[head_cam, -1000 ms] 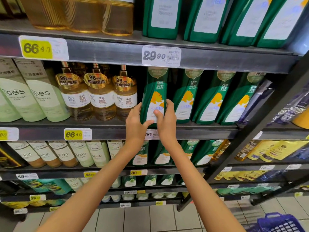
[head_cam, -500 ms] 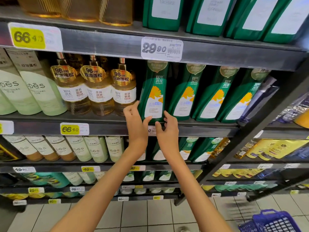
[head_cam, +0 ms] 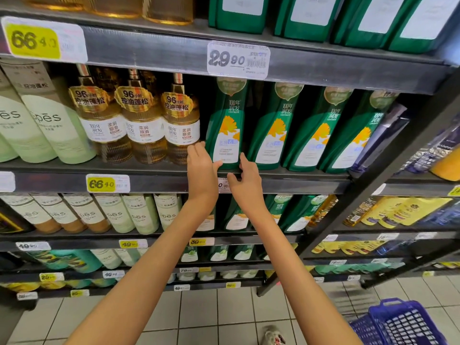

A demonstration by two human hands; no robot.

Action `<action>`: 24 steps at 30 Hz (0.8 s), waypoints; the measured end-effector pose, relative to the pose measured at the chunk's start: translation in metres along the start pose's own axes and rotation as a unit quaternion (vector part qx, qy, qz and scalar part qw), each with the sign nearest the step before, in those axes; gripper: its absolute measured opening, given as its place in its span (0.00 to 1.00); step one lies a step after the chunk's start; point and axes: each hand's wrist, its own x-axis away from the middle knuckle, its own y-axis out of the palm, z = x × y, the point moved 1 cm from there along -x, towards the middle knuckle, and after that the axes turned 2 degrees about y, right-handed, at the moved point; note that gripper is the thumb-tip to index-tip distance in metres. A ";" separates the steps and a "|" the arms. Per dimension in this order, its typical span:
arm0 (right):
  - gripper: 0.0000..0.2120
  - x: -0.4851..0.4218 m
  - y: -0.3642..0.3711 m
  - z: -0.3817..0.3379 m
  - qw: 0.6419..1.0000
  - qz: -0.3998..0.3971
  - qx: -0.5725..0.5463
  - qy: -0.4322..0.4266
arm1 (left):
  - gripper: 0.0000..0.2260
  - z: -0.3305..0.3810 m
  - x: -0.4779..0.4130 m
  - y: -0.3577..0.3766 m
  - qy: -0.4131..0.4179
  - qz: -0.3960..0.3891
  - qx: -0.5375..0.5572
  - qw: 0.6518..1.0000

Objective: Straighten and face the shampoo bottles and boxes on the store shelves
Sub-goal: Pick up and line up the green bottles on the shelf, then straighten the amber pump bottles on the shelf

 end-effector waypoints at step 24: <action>0.27 -0.018 0.037 -0.097 0.976 0.060 -0.016 -0.207 | 0.12 -0.053 0.025 -0.099 -0.128 -0.018 0.242 0.961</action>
